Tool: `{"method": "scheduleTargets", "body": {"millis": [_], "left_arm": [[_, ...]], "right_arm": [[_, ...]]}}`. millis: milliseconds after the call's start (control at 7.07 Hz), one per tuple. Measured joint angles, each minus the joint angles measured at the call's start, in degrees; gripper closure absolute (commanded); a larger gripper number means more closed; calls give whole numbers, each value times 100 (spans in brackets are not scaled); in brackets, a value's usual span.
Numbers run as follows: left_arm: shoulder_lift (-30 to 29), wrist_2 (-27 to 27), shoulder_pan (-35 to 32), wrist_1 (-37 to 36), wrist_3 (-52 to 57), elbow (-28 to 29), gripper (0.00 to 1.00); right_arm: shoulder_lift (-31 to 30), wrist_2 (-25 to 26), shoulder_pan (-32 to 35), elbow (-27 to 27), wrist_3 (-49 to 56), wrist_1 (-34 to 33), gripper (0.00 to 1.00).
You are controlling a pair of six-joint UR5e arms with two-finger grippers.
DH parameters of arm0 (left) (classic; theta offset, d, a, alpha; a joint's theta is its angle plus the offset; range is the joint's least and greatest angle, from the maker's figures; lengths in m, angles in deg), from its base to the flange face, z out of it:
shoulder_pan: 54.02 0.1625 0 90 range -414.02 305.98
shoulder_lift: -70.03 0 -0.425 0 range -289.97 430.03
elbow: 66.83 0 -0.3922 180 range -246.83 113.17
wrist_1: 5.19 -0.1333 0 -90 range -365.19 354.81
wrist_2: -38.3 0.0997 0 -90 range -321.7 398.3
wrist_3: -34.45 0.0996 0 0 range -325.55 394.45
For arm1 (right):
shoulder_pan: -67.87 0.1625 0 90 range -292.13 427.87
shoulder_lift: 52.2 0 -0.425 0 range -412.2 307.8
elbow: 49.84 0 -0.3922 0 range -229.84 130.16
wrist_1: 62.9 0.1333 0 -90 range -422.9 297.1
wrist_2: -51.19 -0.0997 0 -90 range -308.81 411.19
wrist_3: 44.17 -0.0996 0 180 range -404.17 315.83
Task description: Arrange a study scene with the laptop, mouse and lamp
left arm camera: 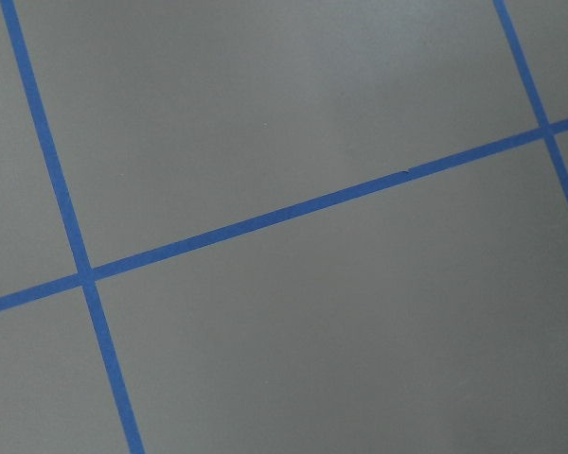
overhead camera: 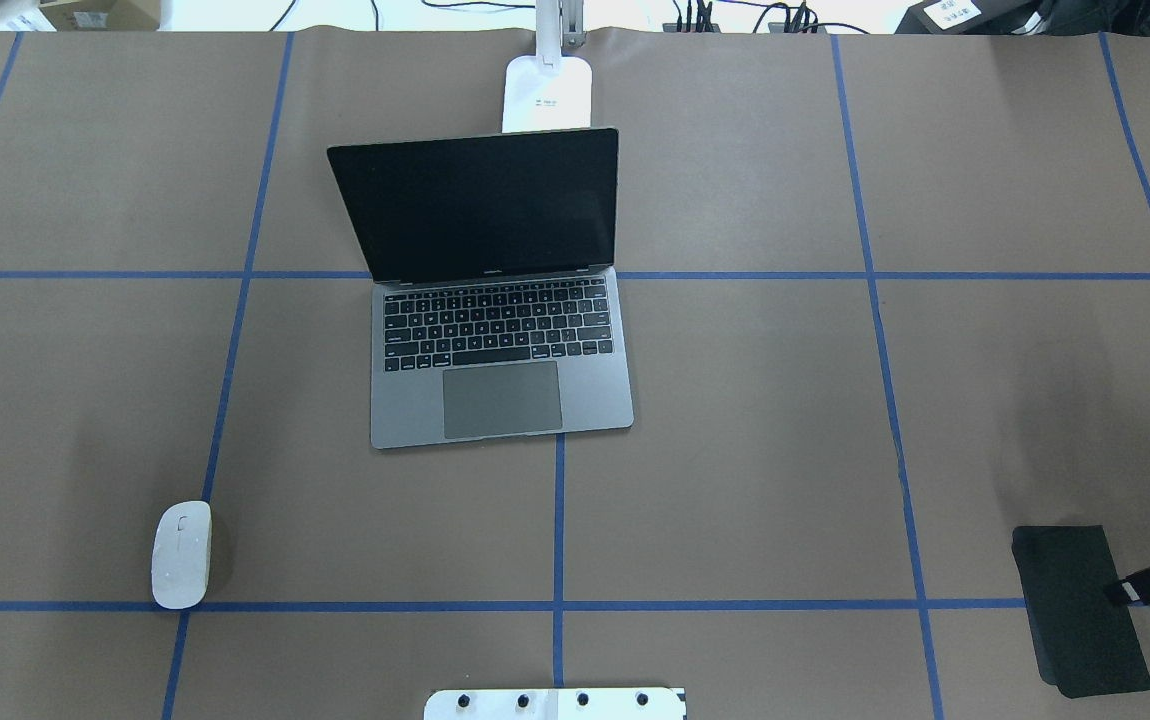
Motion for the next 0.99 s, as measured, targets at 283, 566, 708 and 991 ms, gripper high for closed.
{"method": "scheduleTargets", "body": {"millis": [283,566,708,991], "left_arm": [[1,-3,6,57,-5,2,0],[1,-3,6,137,7,5,0],[1,-3,9,172,18,6,0],[1,-3,14,272,30,10,0]], "right_arm": [[2,46,-33,-79,0,-26,19],[22,70,-38,-209,-2,-36,19],[44,75,-38,-262,-40,-40,19],[96,80,-46,-292,-344,-43,24]]}}
